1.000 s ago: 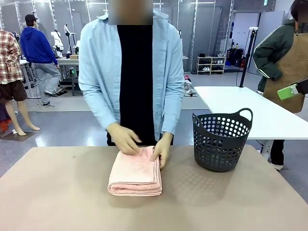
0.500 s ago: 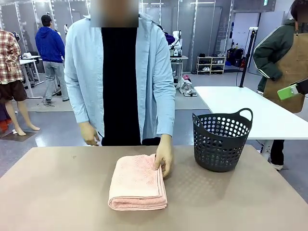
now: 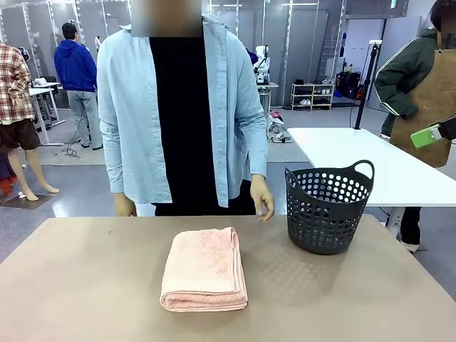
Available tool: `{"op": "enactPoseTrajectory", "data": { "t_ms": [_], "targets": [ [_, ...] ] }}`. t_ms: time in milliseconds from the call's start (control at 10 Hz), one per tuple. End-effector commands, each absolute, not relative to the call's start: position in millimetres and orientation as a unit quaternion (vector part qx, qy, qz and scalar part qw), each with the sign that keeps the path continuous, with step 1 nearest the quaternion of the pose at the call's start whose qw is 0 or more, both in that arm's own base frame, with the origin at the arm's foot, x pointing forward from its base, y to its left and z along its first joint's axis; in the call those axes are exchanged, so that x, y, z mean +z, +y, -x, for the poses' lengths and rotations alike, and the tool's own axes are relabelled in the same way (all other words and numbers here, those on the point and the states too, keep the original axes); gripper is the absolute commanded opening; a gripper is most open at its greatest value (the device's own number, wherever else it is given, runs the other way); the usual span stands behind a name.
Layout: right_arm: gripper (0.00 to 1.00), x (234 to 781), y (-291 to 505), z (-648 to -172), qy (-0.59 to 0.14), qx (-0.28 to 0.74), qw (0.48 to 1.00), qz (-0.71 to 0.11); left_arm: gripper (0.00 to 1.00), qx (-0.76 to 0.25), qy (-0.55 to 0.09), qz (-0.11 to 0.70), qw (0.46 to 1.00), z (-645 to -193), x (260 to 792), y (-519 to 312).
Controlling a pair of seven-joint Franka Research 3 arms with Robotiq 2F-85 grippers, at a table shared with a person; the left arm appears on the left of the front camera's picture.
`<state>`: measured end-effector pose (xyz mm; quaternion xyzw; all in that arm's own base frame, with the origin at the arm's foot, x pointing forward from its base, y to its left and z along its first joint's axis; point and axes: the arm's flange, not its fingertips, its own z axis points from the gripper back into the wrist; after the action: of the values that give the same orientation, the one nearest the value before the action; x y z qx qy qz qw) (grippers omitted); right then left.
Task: Fold the towel.
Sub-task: Pick up the 100 cm Hotel Towel and place it on the left side of the table.
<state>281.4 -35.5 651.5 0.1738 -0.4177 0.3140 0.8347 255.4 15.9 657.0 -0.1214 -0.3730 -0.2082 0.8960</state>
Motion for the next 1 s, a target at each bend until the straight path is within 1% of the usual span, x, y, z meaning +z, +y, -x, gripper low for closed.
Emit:
{"op": "enactPoseTrajectory", "data": {
  "t_ms": [0,600,700,800,900],
  "targets": [
    [1.0,653.2,-35.7,-280.6,-0.418,0.307,0.837,-0.173,1.0,-0.198,-0.372,0.12,0.899,-257.7,658.2,14.3],
    [1.0,653.2,-35.7,-280.6,-0.418,0.307,0.837,-0.173,1.0,-0.208,-0.373,0.121,0.896,-255.4,657.0,15.9],
    [1.0,653.2,-35.7,-280.6,-0.418,0.307,0.837,-0.173,1.0,-0.182,-0.354,0.189,0.898,-275.0,656.4,30.3],
    [1.0,653.2,-35.7,-280.6,-0.418,0.307,0.837,-0.173,1.0,-0.188,-0.34,0.245,0.889,-294.9,650.5,35.0],
    [1.0,653.2,-35.7,-280.6,-0.418,0.307,0.837,-0.173,1.0,-0.181,-0.332,0.259,0.889,-316.6,641.5,34.8]
  ]
}}
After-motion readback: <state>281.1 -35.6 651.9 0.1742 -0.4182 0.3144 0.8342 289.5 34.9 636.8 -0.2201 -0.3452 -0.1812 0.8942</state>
